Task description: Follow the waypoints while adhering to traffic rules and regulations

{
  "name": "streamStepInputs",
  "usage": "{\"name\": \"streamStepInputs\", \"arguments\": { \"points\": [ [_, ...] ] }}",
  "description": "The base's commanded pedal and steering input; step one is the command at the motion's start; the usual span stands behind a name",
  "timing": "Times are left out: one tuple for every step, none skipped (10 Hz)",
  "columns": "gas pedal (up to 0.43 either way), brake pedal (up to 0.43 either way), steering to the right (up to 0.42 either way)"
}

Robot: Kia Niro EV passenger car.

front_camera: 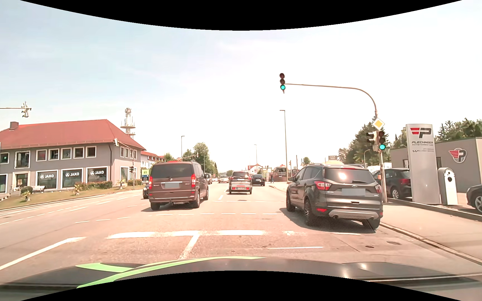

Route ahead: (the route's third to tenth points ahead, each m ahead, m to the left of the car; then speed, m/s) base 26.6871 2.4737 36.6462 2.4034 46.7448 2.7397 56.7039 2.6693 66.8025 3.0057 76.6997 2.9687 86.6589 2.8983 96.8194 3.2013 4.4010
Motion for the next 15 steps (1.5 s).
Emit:
{"name": "streamStepInputs", "arguments": {
  "points": [
    [0.260,0.000,0.010],
    [0.260,0.000,0.010],
    [0.260,0.000,0.009],
    [0.260,0.000,0.008],
    [0.260,0.000,0.008],
    [0.260,0.000,0.007],
    [0.260,0.000,0.007],
    [0.260,0.000,0.007],
    [0.260,0.000,0.006],
    [0.248,0.000,0.005],
    [0.248,0.000,0.004],
    [0.248,0.000,0.004],
    [0.248,0.000,0.004],
    [0.248,0.000,0.004],
    [0.248,0.000,0.004]
  ]
}}
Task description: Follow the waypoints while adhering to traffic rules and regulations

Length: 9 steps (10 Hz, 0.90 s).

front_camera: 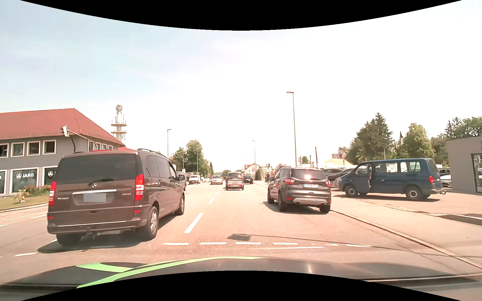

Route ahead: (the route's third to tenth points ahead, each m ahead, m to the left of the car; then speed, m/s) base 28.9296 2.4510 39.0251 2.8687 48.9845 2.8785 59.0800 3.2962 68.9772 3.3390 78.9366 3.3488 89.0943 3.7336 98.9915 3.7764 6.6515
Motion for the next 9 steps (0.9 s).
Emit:
{"name": "streamStepInputs", "arguments": {
  "points": [
    [0.248,0.000,0.003],
    [0.248,0.000,0.001],
    [0.248,0.000,-0.004],
    [0.248,0.000,-0.009],
    [0.248,0.000,-0.012],
    [0.248,0.000,-0.014],
    [0.248,0.000,-0.014],
    [0.240,0.000,-0.014],
    [0.240,0.000,-0.015]
  ]
}}
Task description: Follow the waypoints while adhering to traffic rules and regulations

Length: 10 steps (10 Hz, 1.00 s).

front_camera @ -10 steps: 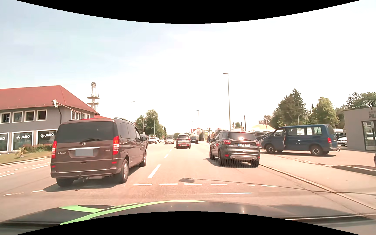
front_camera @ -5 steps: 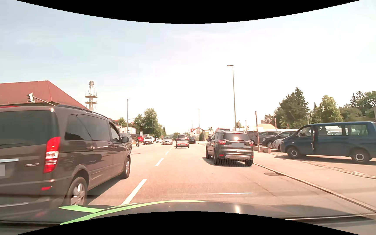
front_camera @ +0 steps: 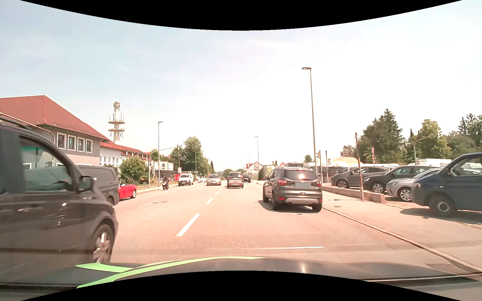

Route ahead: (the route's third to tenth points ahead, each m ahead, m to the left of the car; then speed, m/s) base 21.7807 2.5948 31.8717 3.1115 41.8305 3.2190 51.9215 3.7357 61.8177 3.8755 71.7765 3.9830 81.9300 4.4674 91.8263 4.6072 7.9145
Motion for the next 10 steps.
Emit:
{"name": "streamStepInputs", "arguments": {
  "points": [
    [0.209,0.000,-0.015],
    [0.197,0.000,-0.015],
    [0.177,0.000,-0.015],
    [0.169,0.000,-0.015],
    [0.157,0.000,-0.015],
    [0.150,0.000,-0.015],
    [0.118,0.000,-0.013],
    [0.098,0.000,-0.010],
    [0.098,0.000,-0.006],
    [0.098,0.000,-0.006]
  ]
}}
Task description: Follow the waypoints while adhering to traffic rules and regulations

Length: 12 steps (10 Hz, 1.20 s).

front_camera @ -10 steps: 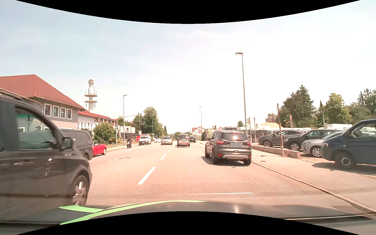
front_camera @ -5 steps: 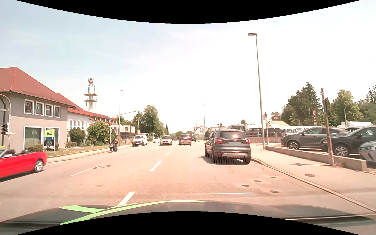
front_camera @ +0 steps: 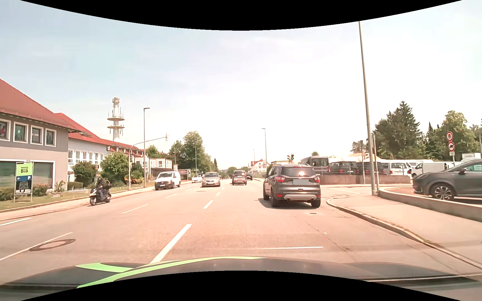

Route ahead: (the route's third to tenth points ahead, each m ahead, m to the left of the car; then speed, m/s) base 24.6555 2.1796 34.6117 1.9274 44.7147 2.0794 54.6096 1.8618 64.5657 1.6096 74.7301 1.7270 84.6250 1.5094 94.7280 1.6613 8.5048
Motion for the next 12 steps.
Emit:
{"name": "streamStepInputs", "arguments": {
  "points": [
    [0.098,0.000,-0.006],
    [0.098,0.000,-0.006],
    [0.098,0.000,-0.005],
    [0.098,0.000,-0.003],
    [0.098,0.000,-0.003],
    [0.098,0.000,-0.003],
    [0.098,0.000,-0.003],
    [0.098,0.000,-0.001],
    [0.098,0.000,0.000],
    [0.110,0.000,0.000],
    [0.110,0.000,-0.001],
    [0.110,0.000,-0.001]
  ]
}}
